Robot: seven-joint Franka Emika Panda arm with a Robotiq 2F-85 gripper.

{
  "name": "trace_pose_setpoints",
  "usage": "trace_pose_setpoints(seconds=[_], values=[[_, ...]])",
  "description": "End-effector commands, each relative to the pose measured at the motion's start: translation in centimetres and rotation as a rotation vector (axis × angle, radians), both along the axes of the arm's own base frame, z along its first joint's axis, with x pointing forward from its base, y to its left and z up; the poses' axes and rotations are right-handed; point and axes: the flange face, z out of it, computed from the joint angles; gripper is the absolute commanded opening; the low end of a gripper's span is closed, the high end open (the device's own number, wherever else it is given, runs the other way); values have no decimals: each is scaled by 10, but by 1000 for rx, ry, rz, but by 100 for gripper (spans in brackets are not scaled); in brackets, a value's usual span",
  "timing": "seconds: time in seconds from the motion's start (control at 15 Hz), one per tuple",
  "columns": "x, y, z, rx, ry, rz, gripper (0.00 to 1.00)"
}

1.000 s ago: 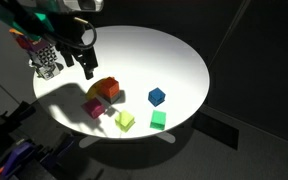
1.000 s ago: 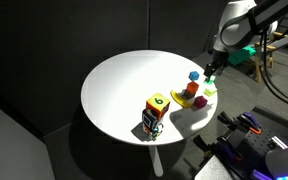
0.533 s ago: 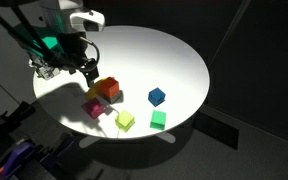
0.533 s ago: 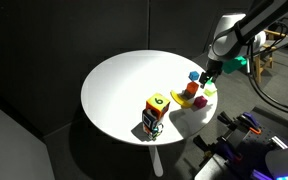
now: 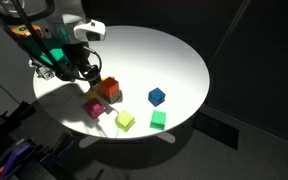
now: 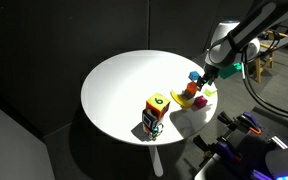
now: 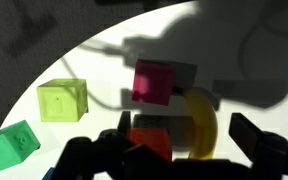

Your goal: Put the pink block on top of the stack on the right.

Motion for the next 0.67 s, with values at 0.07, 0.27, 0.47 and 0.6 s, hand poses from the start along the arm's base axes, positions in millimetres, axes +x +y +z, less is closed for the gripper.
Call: trace_pose_setpoints(seconds=[0.07, 0.27, 0.47, 0.6], values=[[-1, 0, -1, 0, 4, 0, 100], [-1, 1, -1, 0, 4, 0, 100], [-1, 1, -1, 0, 4, 0, 100], [2, -2, -8, 13, 18, -5, 100]])
